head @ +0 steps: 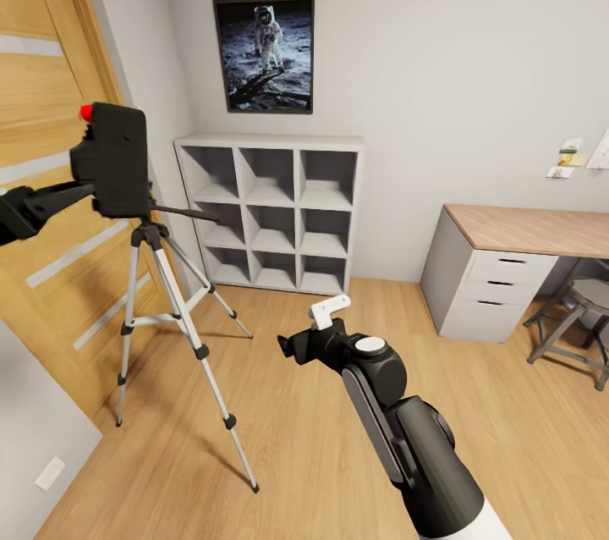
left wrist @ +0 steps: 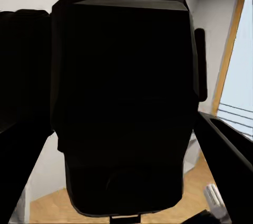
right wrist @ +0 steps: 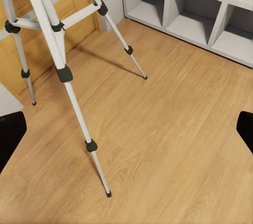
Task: Attach the digital camera to the camera tripod in the bedroom.
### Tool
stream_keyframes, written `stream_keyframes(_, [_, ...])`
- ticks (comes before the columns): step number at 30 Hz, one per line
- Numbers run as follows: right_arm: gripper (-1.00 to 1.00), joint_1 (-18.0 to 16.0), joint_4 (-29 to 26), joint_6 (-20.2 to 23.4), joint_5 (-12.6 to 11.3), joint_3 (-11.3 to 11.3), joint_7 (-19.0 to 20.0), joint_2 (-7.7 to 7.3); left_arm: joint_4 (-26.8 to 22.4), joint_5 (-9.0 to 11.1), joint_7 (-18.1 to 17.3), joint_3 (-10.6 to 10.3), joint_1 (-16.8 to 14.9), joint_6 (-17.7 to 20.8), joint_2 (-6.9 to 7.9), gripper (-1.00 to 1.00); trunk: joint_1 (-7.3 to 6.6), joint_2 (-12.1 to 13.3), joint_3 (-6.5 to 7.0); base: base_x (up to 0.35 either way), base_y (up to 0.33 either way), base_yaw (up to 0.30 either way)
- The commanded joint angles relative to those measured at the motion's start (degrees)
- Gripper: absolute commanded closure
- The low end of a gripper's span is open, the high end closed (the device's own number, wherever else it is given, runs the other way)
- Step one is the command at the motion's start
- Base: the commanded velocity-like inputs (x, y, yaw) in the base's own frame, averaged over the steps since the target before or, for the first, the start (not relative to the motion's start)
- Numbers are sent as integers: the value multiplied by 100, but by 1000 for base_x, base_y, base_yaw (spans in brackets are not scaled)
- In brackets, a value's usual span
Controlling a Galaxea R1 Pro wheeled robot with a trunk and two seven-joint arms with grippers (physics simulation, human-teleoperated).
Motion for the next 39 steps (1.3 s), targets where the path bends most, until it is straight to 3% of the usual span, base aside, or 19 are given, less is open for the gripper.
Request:
stream_keyframes(1, [-100, -6, -6, 19, -26, -2, -6, 0, 11, 22, -4, -143, -108, -8, 170, 100, 4, -10, -13, 0, 0, 0])
stream_keyframes(3, [-100, 0, -7, -4, -30, -1, -2, -1, 26, 24, -6, -352, -253, -90, 460, 100, 4, -10, -13, 0, 0, 0])
stream_keyframes(4, [-100, 39, -8, -72, -39, -6, 6, -2, 62, 20, -22, -544, -393, -189, 790, 100, 4, -10, -13, 0, 0, 0])
stream_keyframes(7, [-100, 80, -8, -137, -57, -12, 18, -3, 99, -27, -129, -645, -538, -265, 994, 100, 4, -10, -13, 0, 0, 0])
stream_keyframes(11, [-100, 112, -8, -179, -71, -20, 211, -3, 114, -142, -255, -710, -716, -312, 1122, 100, 4, -10, -13, 0, 0, 0])
stream_keyframes(14, [-100, 121, -8, -188, -75, -28, 393, -3, 110, -171, -335, -724, -764, -320, 1152, 100, 4, -10, -13, 0, 0, 0])
stream_keyframes(18, [-100, 130, -7, -195, -78, -45, 757, -3, 134, -222, -761, -699, -831, -306, 1147, 100, 4, -10, -13, 0, 0, 0])
stream_keyframes(22, [-100, 134, -8, -196, -80, -53, 948, -3, 146, -223, -996, -635, -853, -54, 1130, 100, 4, -10, -13, 0, 0, 0])
stream_keyframes(32, [-100, 159, -7, -205, -70, -11, 1054, -1, 35, -247, -1071, -633, -833, 400, 995, 100, 4, -10, -13, 0, 0, 0])
stream_keyframes(39, [-100, 194, -4, -206, -65, 2, 1067, -1, 31, -422, -980, -828, -984, 796, 970, 100, 4, -10, -13, 0, 0, 0])
